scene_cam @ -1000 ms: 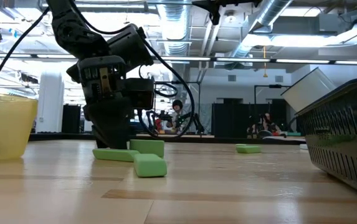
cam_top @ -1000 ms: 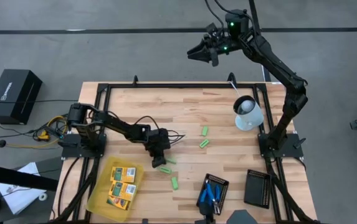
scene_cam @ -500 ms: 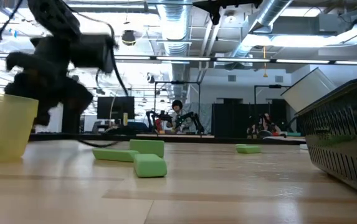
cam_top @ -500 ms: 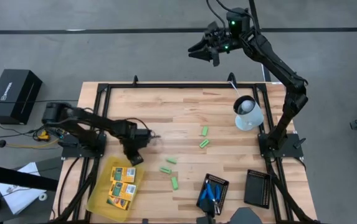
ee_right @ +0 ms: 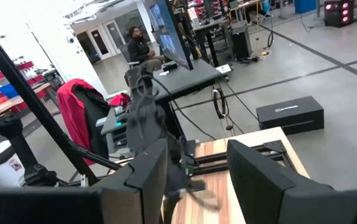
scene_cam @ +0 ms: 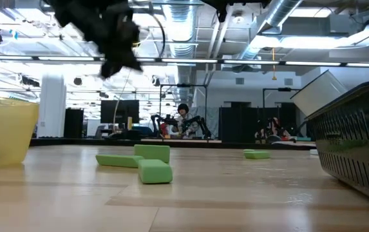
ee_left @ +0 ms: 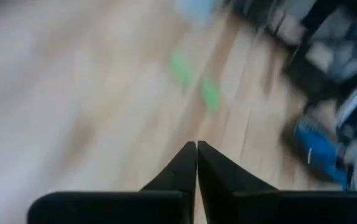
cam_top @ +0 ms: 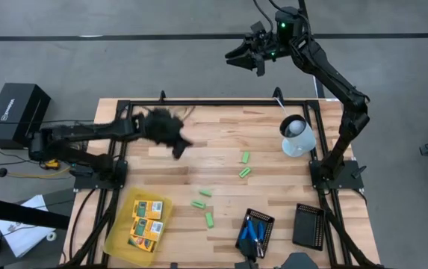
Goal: Pick & Place School Supplies
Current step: Put the green eraser into the right black bin
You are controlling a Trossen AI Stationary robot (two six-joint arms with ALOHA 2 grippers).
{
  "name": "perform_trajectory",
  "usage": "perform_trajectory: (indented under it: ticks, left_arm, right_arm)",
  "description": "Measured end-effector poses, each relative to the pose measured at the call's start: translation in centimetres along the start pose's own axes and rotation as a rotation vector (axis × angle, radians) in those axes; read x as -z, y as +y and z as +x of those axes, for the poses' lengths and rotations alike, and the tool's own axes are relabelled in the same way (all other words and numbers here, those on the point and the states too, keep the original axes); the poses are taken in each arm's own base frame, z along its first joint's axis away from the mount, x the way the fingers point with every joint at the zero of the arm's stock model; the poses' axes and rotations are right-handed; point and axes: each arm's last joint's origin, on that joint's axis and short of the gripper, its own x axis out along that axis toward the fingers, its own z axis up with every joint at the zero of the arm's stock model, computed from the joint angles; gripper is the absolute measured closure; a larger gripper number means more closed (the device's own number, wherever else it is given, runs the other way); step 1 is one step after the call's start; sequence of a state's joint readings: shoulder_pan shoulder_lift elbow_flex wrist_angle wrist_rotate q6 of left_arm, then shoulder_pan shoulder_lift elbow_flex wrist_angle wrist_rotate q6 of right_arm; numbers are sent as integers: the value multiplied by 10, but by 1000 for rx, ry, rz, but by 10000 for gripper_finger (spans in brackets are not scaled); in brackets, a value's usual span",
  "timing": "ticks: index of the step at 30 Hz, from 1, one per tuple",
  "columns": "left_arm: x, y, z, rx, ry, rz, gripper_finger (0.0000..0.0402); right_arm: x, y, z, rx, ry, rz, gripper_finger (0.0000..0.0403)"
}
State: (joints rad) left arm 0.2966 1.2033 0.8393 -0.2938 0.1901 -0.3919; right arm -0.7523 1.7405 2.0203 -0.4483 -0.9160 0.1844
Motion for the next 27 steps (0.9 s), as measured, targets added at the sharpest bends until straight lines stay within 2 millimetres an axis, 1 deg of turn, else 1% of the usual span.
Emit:
perform_trajectory:
  ticks: [2, 5, 9, 11, 13, 16, 18, 20, 23, 26, 27]
  left_arm:
    - [-26, 0, -9, 9, -91, 51, 379]
    - [-51, -1, -8, 57, -114, 130, 337]
    - [-67, -7, 6, 99, -99, 310, 258]
    - [-71, -8, 17, 93, -81, 342, 213]
    - [-74, -9, 33, 87, -54, 367, 173]
    - [-70, -9, 56, 76, 51, 422, 131]
    - [-62, -11, 70, 81, 155, 484, 118]
    - [-52, -18, 81, 100, 272, 563, 114]
    - [-34, -33, 89, 131, 431, 712, 119]
    - [-19, -51, 91, 183, 502, 816, 130]
    - [-16, -59, 93, 199, 494, 838, 132]
  right_arm:
    - [0, 1, 1, -5, 1, 5, 244]
    - [-2, 3, 3, -15, -12, 18, 244]
    - [-3, 3, 3, -17, -23, 29, 244]
    - [-3, 3, 3, -17, -23, 48, 244]
    - [-3, 3, 2, -17, -23, 72, 244]
    - [-3, 3, 2, -17, -23, 97, 244]
    - [-3, 3, 2, -17, -23, 109, 244]
    - [-3, 3, 3, -16, -23, 124, 244]
    - [-3, 4, 3, -18, -22, 131, 244]
    - [-3, 4, 4, -19, -21, 131, 244]
    - [-3, 4, 4, -19, -20, 133, 244]
